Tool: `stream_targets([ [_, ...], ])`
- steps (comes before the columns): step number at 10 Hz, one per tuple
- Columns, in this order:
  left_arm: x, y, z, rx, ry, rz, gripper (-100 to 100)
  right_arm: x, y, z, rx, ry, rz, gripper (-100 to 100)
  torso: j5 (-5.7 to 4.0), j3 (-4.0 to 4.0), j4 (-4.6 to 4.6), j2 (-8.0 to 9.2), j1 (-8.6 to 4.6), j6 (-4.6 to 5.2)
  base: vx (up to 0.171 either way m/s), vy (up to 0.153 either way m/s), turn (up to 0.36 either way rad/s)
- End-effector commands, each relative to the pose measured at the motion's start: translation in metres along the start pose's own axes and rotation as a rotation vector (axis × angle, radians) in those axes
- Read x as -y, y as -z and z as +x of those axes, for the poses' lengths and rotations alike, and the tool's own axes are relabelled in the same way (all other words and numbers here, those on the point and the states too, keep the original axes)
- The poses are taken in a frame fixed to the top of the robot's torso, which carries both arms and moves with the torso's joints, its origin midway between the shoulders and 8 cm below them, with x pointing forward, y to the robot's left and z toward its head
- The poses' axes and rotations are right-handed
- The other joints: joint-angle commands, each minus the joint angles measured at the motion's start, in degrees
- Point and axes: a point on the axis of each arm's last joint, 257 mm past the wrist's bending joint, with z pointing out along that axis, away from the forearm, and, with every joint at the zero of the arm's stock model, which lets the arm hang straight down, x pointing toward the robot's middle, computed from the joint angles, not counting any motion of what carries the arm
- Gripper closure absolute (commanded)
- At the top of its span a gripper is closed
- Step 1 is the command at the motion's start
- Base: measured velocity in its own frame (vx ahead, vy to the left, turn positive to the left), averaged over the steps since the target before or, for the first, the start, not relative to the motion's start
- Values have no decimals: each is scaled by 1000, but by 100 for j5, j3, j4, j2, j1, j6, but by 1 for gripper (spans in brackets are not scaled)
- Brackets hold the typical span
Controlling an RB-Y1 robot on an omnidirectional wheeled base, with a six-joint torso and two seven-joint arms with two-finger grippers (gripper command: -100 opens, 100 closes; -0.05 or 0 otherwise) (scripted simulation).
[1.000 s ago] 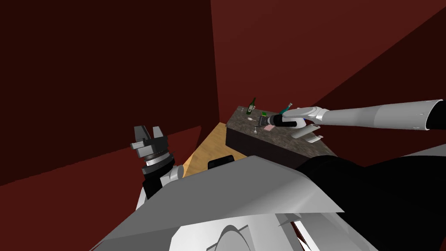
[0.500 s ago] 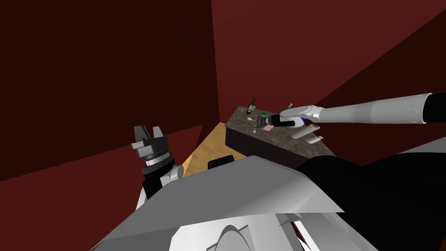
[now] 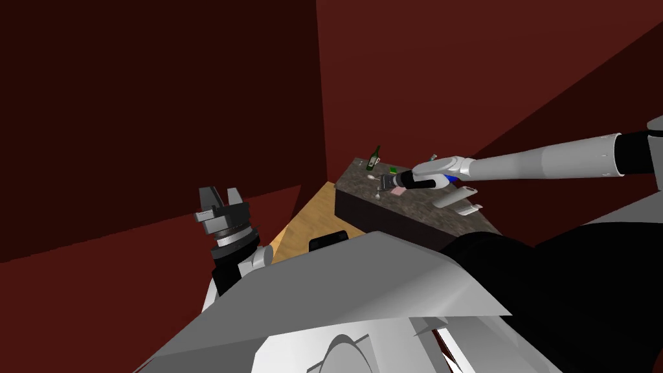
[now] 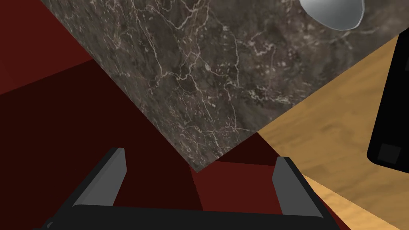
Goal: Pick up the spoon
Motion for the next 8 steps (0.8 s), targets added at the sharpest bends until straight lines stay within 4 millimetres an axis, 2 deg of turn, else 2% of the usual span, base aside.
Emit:
stream_targets([
  [1, 0, 0, 0, 0, 0, 0, 0, -17, -4, -1, -19, 66, -43, -100, 0, 0, 0, 0, 0, 0, -21, -73, 147],
  [4, 0, 0, 0, 0, 0, 0, 0, -54, -11, 10, -74, 185, -135, -100, -8, -6, -2, -10, -31, 1, 10, -109, 160],
  [5, 0, 0, 0, 0, 0, 0, 0, -53, -11, 9, -74, 187, -136, -100, -9, -8, -3, -14, -34, 1, 23, -79, 54],
  [8, 0, 0, 0, 0, 0, 0, 0, -97, -11, 31, -139, 298, -238, -100, -6, -16, -7, -28, -21, -2, 46, -88, 180],
])
